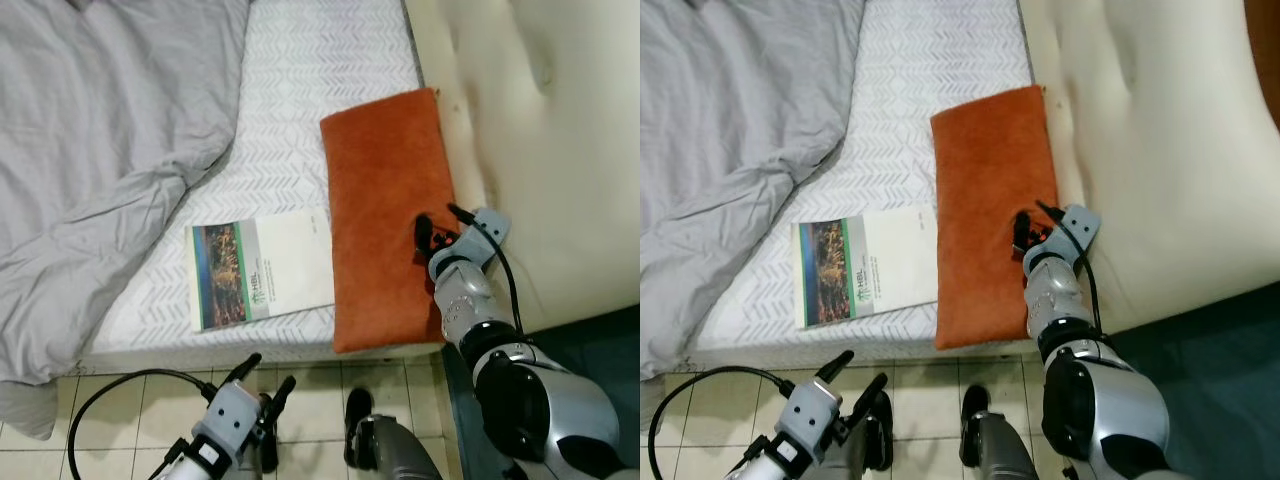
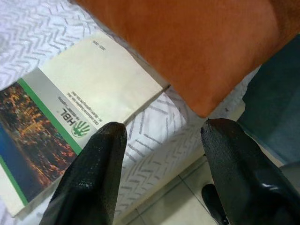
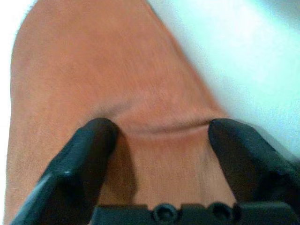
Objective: Clean up the room
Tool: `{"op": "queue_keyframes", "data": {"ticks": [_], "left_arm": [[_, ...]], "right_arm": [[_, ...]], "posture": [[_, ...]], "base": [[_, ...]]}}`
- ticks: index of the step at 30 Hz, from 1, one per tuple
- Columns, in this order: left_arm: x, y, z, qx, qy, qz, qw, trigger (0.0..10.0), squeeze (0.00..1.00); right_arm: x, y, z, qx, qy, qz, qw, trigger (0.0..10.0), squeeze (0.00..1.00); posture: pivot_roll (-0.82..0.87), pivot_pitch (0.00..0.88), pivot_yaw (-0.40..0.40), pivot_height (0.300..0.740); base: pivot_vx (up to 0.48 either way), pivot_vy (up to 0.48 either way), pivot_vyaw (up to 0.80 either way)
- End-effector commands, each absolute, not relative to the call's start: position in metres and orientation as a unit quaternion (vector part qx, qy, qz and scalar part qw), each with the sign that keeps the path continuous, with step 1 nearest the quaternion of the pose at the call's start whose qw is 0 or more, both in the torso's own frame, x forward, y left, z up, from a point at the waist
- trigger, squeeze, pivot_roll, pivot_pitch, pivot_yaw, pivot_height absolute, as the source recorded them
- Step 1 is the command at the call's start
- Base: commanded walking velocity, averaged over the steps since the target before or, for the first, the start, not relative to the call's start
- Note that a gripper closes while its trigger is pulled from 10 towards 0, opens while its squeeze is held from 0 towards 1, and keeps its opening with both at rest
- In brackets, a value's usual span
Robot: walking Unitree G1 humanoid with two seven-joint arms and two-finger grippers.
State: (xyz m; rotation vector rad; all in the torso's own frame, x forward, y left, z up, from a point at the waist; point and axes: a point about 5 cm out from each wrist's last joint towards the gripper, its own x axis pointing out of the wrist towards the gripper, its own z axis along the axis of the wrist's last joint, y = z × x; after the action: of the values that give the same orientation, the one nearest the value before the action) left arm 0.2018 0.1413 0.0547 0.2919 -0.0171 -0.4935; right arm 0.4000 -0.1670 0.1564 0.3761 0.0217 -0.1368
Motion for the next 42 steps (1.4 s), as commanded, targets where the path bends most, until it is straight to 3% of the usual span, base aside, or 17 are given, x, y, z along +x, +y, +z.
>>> {"op": "queue_keyframes", "data": {"ticks": [1, 2, 5, 8, 11, 12, 16, 18, 22, 23, 31, 42], "left_arm": [[0.196, 0.150, 0.043, 0.127, 0.037, -0.225, 0.965, 10.0, 0.00], [0.202, 0.153, 0.041, 0.108, 0.054, -0.203, 0.972, 10.0, 0.00], [0.206, 0.155, 0.041, 0.107, 0.060, -0.193, 0.973, 10.0, 0.00], [0.233, 0.153, 0.054, 0.112, 0.052, -0.158, 0.980, 10.0, 0.00], [0.237, 0.153, 0.056, 0.107, 0.051, -0.152, 0.981, 10.0, 0.00], [0.245, 0.151, 0.057, 0.099, 0.050, -0.147, 0.983, 10.0, 0.00], [0.256, 0.150, 0.063, 0.092, 0.043, -0.134, 0.986, 10.0, 0.00], [0.255, 0.154, 0.068, 0.081, 0.033, -0.117, 0.989, 10.0, 0.00], [0.253, 0.156, 0.070, 0.074, 0.032, -0.111, 0.991, 10.0, 0.00], [0.255, 0.155, 0.068, 0.063, 0.038, -0.110, 0.991, 10.0, 0.00], [0.278, 0.150, 0.068, 0.041, 0.045, -0.095, 0.994, 10.0, 0.00], [0.274, 0.145, 0.053, 0.057, 0.080, -0.075, 0.992, 10.0, 0.00]], "right_arm": [[0.398, -0.174, 0.163, 0.115, -0.033, -0.067, 0.991, 10.0, 1.00], [0.388, -0.170, 0.144, 0.084, -0.025, -0.054, 0.995, 10.0, 1.00], [0.381, -0.169, 0.131, 0.069, -0.016, -0.050, 0.996, 10.0, 1.00], [0.335, -0.174, 0.070, 0.048, 0.029, -0.049, 0.997, 10.0, 1.00], [0.328, -0.176, 0.063, 0.050, 0.038, -0.055, 0.996, 10.0, 1.00], [0.321, -0.179, 0.054, 0.054, 0.048, -0.064, 0.995, 10.0, 1.00], [0.303, -0.180, 0.045, 0.051, 0.046, -0.066, 0.995, 10.0, 1.00], [0.288, -0.180, 0.052, 0.015, 0.015, -0.042, 0.999, 10.0, 1.00], [0.281, -0.180, 0.056, -0.014, 0.002, -0.025, 1.000, 10.0, 1.00], [0.278, -0.182, 0.056, -0.017, 0.004, -0.029, 0.999, 10.0, 0.00], [0.287, -0.182, 0.061, -0.016, 0.013, -0.028, 0.999, 10.0, 0.00], [0.277, -0.188, 0.050, -0.014, 0.062, -0.007, 0.998, 10.0, 0.00]], "posture": [[0.17, 0.398, -0.074, 0.740], [0.14, 0.340, -0.082, 0.740], [0.12, 0.301, -0.085, 0.740], [0.07, 0.189, -0.083, 0.740], [0.07, 0.189, -0.083, 0.740], [0.05, 0.141, -0.084, 0.740], [0.03, 0.082, -0.081, 0.740], [0.00, 0.025, -0.069, 0.740], [0.00, 0.001, -0.060, 0.740], [0.00, 0.000, -0.057, 0.740], [0.00, 0.000, -0.065, 0.740], [-0.01, 0.000, -0.073, 0.740]], "base": [[0.000, 0.000, 0.00], [0.000, 0.000, 0.00], [0.000, 0.000, 0.00], [0.000, 0.000, 0.00], [0.000, 0.000, 0.00], [0.000, 0.000, 0.00], [0.000, 0.000, 0.00], [0.000, 0.000, 0.00], [0.000, 0.000, 0.00], [0.000, 0.000, 0.00], [0.000, 0.391, 0.00], [0.000, 0.390, 0.00]]}}
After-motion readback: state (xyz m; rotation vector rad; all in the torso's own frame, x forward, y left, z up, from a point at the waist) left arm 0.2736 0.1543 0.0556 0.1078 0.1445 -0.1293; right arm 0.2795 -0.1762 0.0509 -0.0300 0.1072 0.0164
